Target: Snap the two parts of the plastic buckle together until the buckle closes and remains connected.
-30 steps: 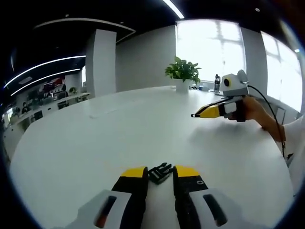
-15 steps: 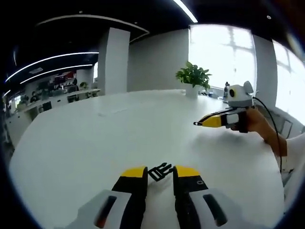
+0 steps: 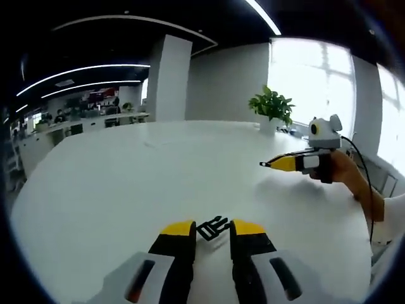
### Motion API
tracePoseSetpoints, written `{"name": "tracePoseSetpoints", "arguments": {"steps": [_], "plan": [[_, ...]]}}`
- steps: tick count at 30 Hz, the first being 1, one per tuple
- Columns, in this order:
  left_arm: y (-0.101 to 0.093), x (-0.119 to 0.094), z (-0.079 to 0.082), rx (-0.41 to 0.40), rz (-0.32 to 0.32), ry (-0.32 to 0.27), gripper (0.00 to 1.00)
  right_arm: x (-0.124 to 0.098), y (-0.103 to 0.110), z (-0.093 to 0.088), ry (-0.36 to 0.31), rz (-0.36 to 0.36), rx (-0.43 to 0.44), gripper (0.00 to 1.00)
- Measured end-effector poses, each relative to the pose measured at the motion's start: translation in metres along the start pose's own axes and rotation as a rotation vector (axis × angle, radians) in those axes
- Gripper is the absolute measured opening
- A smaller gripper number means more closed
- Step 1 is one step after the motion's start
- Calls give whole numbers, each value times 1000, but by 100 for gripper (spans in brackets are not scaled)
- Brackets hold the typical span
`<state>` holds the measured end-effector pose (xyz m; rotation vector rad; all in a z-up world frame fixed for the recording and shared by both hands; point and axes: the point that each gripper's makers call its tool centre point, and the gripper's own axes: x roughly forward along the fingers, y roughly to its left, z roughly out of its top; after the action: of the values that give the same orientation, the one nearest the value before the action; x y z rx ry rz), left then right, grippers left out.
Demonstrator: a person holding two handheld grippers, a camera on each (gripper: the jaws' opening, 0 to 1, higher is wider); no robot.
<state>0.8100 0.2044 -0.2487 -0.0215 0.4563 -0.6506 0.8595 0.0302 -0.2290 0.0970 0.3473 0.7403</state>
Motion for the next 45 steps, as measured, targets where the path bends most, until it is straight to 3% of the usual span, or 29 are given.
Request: {"name": "tracePoseSetpoints", "arguments": {"steps": [9,14,31,45], "plan": [[-9,-2,-13,12,37,25,20,-1,2,0,-1,1,1,11],[-12,-5,-13,-2,34,25,20,-1,2,0,-1,1,2,11],[-10,1,-15,82,53,9,21,2,-3,-3,6,8,3,11],[-15,4,-15,115,33,6,41,2,2,-4,6,29,0,11]]}}
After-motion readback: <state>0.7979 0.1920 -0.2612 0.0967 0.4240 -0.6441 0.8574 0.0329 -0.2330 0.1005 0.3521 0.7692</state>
